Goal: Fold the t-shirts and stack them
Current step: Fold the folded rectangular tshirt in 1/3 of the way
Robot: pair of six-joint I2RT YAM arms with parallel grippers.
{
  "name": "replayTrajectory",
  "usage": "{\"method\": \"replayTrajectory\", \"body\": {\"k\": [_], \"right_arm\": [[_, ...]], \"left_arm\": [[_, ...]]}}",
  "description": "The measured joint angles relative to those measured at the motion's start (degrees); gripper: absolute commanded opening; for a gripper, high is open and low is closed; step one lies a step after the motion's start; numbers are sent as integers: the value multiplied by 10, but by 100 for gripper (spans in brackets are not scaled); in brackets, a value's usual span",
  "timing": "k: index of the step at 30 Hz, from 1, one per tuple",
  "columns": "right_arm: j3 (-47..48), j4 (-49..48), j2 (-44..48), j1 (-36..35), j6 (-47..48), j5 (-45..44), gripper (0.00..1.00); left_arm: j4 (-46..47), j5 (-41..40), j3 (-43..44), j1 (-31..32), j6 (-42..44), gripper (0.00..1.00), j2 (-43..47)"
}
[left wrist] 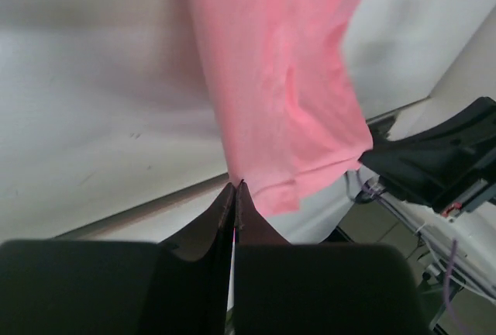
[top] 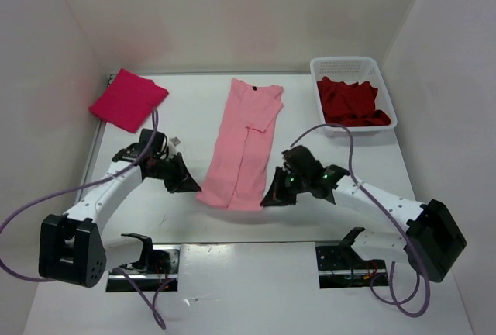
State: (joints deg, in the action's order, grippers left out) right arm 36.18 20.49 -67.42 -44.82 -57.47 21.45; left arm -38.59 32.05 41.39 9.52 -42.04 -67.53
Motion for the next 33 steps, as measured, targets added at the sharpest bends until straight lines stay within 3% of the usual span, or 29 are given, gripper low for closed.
{"method": "replayTrajectory", "body": {"k": [4,8,16,21,25,29,32,33], "right_arm": [[73,41,-31,119,56,0,0],[170,39,-126,198,122,-2,0],[294,27,-331,285,198,3,0],[363,26,-416,299,223,8,0],[404,28,-451,303,229,13,10],[426,27,-452,307,230,6,31],[423,31,-429,309,232,-12,38],[416,31,-415,308,233,-18,35]], "left_arm": [[5,-3,108,-11,-3,0,-56],[61,-7,232,-16,-7,0,-178],[135,-43,374,-17,-19,0,-417],[146,-66,398,-15,-31,1,-485],[161,-73,411,-16,-45,18,-488],[196,-65,430,-16,-58,41,-486],[209,-65,412,-18,-58,44,-459],[210,-65,396,-19,-58,44,-441]]}}
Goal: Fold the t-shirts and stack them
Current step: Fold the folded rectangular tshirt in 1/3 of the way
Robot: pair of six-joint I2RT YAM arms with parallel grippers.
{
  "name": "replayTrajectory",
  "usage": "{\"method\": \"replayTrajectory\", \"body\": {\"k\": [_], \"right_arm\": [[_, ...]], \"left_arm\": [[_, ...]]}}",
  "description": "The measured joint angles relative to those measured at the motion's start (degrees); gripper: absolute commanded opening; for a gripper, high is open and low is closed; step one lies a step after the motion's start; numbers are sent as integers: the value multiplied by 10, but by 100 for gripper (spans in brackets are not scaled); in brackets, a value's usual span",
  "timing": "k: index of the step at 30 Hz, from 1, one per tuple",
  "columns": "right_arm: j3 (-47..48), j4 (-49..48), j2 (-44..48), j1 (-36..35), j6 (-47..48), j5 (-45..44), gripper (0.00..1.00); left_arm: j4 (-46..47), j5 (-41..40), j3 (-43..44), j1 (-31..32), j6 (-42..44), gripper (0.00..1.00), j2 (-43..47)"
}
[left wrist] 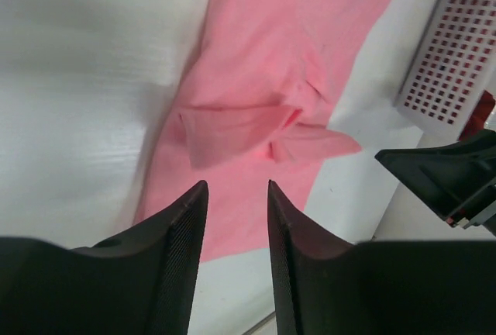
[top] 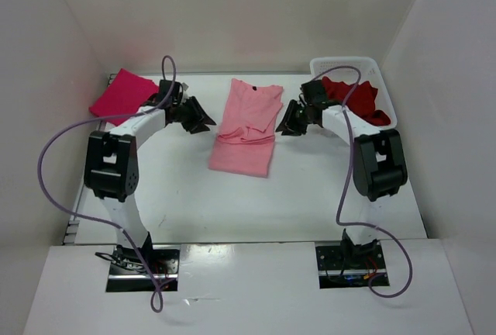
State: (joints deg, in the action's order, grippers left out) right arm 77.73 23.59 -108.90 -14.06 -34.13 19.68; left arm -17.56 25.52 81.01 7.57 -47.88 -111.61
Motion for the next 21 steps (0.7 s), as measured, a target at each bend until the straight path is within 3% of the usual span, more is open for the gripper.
{"method": "replayTrajectory", "body": {"k": [1,4,8,12,16,21], "right_arm": [[-10,2,20,-1,2,-6,19],[-26,6,73,-19,8,-19,0],[-22,-4,78,-100,7,-25,0],[2,-7,11,-166,5,-12,0],[35,-4,-60,-169,5,-11,0],[95,2,-122,-160,6,-33,0]], "left_arm": [[7,-2,-26,-1,1,38,30],[18,-8,-103,4,8,23,116],[45,-15,-180,48,12,20,168],[59,-16,-210,86,12,19,123],[61,-39,-221,82,12,19,74],[88,-42,-247,81,10,19,76]]}}
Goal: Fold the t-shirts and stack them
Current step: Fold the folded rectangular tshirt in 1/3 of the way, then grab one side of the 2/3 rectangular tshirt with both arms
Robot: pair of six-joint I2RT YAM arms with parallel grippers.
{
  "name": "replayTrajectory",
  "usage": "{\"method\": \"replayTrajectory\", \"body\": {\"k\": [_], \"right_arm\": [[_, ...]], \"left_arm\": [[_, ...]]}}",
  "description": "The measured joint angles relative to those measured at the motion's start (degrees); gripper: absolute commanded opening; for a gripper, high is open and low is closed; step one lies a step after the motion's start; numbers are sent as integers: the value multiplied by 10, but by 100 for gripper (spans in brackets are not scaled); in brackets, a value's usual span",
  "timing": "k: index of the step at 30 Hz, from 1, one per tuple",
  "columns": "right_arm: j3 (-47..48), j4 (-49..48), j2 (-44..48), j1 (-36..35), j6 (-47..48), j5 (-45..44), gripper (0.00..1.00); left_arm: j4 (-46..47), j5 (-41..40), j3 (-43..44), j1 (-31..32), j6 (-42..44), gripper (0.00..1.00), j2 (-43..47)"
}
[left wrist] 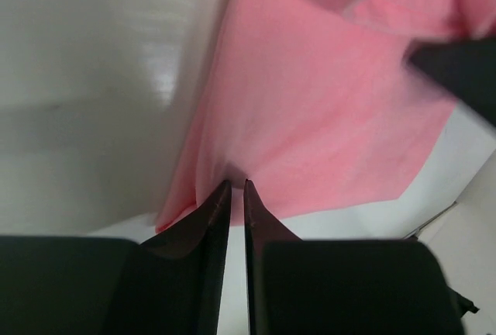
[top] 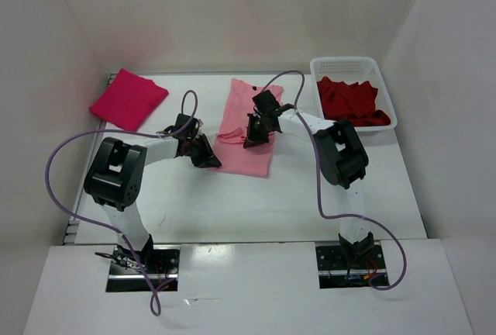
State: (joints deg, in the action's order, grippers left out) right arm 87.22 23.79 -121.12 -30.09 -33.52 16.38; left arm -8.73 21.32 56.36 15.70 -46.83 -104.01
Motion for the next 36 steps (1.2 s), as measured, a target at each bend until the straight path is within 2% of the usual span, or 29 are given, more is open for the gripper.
{"method": "replayTrajectory", "body": {"k": [3,5,10,12,14,18,21,23,25,30,36], "right_arm": [[51,1,-35,8,-1,-15,0],[87,3,-56,17,-4,-20,0],[143,2,-76,54,-16,-23,1],[135,-4,-62,65,-18,-22,2],[75,-16,-16,68,-23,-20,5],[-117,-43,144,64,-40,4,10],[-233,-55,254,57,-54,20,22],[-290,-65,299,52,-61,28,24],[-337,-80,320,50,-66,30,24],[-397,-80,316,49,-78,30,43],[-399,-102,288,48,-80,38,47]], "left_arm": [[14,0,-30,8,-1,19,23],[9,-1,-54,19,-2,23,47],[-52,7,-79,49,-14,43,130],[-73,10,-72,49,-12,46,165],[-81,11,-64,37,-13,49,202],[-78,11,-64,-8,-11,49,235],[-73,11,-72,-40,-6,49,205],[-71,10,-79,-48,2,49,172],[-75,12,-81,-48,5,49,141],[-67,25,-80,-47,17,49,84],[-47,45,-70,-47,17,47,65]]}}
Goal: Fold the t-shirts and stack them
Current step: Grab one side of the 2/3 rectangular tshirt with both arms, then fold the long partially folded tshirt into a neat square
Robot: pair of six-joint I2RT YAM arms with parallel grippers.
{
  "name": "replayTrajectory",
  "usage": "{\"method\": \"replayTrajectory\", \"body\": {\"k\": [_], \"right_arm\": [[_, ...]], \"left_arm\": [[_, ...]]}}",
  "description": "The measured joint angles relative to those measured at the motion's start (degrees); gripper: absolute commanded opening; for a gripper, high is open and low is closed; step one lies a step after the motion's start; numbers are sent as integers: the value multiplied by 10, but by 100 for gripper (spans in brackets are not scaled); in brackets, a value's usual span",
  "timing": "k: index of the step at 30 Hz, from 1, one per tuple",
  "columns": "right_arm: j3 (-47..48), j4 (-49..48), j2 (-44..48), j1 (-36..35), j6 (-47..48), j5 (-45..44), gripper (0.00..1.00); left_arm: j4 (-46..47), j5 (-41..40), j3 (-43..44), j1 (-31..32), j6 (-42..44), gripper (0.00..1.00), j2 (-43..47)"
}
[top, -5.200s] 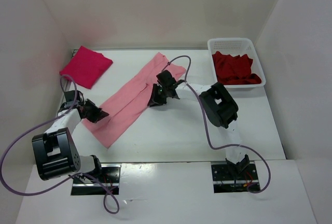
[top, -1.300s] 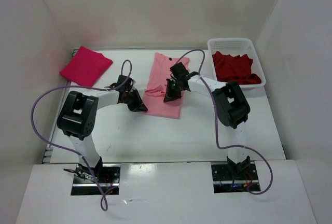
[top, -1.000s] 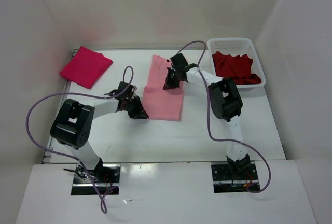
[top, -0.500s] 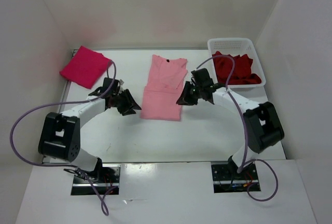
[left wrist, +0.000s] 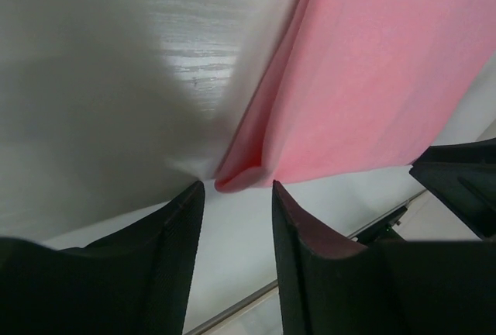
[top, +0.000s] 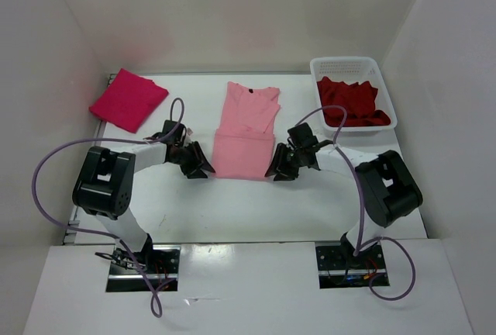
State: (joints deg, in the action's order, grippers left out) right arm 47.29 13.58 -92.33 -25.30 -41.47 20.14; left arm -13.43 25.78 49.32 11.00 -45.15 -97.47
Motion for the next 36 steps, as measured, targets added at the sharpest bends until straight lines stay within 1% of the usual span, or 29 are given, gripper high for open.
{"method": "replayTrajectory", "body": {"k": [4,5,6,8,9,12,13,16,20,23,27,31,34,36], "right_arm": [[0,-11,-13,-5,0,10,47],[0,-14,-17,-6,0,12,47],[0,-18,-23,-6,0,14,41],[0,-26,-38,-6,-1,14,35],[0,-30,-43,-6,-5,18,27],[0,-42,-52,-7,-10,18,17],[0,-45,-56,-7,-11,20,8],[0,-53,-59,-7,-14,22,0],[-3,-53,-53,-12,-17,16,0],[-38,-43,-2,-24,-24,7,0],[-92,-2,113,-70,-43,7,0],[-119,56,216,-133,-76,17,0],[-114,110,281,-141,-93,21,0],[-84,139,295,-111,-89,28,0]], "left_arm": [[11,4,1,0,0,37,-7],[12,4,1,0,0,31,-9],[14,4,1,0,1,28,-11],[16,4,1,0,0,22,-15],[17,4,1,0,1,16,-16],[19,2,1,0,0,6,-19],[19,1,1,0,0,0,-19],[19,1,1,0,0,0,-19],[15,-3,-1,0,2,0,-14],[0,-5,-21,0,6,0,17],[-50,8,-74,1,18,0,111],[-137,26,-114,3,21,0,245],[-211,35,-100,6,12,0,346],[-243,40,-50,7,8,0,361]]}}
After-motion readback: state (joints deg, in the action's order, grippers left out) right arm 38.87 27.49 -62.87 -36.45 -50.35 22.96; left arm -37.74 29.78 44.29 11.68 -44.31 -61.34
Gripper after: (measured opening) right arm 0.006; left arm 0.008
